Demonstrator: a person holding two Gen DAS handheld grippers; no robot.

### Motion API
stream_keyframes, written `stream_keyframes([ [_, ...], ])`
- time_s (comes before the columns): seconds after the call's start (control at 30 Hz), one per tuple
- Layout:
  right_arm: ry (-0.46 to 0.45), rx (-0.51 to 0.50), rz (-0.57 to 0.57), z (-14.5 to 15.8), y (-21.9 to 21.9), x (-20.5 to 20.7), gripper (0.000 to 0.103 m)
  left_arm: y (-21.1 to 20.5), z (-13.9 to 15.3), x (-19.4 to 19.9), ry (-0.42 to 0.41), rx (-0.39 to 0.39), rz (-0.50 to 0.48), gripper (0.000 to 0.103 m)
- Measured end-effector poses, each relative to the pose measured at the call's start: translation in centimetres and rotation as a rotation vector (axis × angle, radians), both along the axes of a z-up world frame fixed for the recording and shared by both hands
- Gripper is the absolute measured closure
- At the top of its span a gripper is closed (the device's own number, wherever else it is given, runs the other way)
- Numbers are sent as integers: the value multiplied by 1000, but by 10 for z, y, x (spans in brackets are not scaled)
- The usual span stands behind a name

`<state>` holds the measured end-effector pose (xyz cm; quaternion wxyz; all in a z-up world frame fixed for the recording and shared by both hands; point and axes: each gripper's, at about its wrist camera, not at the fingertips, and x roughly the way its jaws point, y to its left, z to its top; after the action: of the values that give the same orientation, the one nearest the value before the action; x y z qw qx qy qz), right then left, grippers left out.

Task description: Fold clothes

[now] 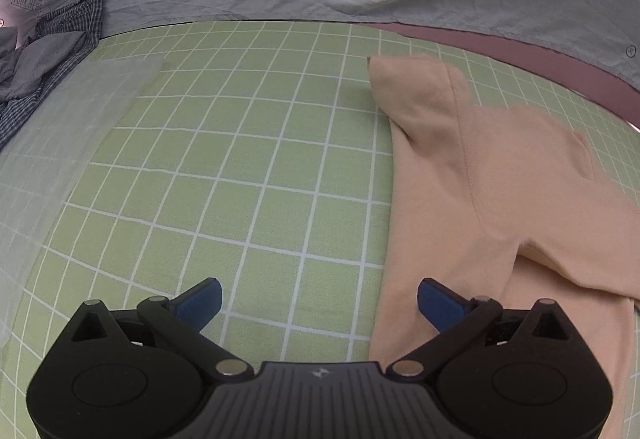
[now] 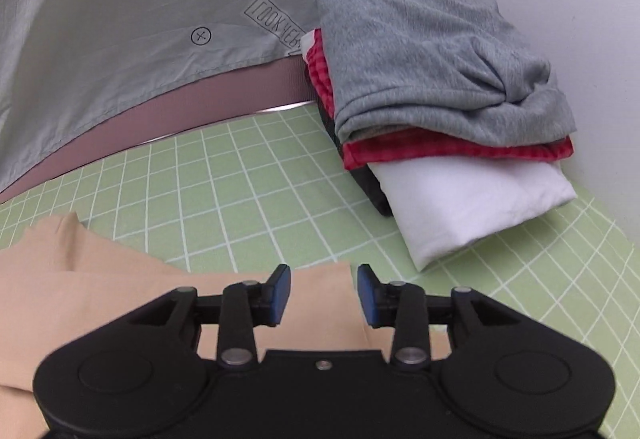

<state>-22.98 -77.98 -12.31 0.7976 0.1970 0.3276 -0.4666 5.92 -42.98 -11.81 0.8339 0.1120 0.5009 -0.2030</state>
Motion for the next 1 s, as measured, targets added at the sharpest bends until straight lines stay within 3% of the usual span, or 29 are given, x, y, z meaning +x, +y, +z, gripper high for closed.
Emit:
stream_keyframes([
  [0.13,6,78,-33,-19,2,-7,60,-19,0,25,5,-62,-11,4],
  [0.27,4,82,-52,-24,3,-10,50,-38,1,51,11,-123,-22,8],
  [0.47,19,66,-56,-26,-2,-5,50,-64,-1,84,10,-189,-46,32],
  [0.5,21,63,-55,-26,-2,-5,50,-68,-2,87,6,-186,-54,44],
  [0.6,19,58,-55,-26,-3,-5,50,-79,-7,97,-8,-177,-78,95],
  [0.7,27,46,-44,-27,-3,-5,50,-89,-11,107,-27,-160,-96,97],
  [0.87,34,32,-42,-27,-3,-5,48,-84,-18,123,-6,-185,-22,97],
  [0.97,35,42,-54,-26,-5,-5,44,-83,-10,116,-31,-155,-37,81],
  [1.0,35,47,-59,-26,-6,-5,43,-81,-5,110,-50,-138,-43,69],
])
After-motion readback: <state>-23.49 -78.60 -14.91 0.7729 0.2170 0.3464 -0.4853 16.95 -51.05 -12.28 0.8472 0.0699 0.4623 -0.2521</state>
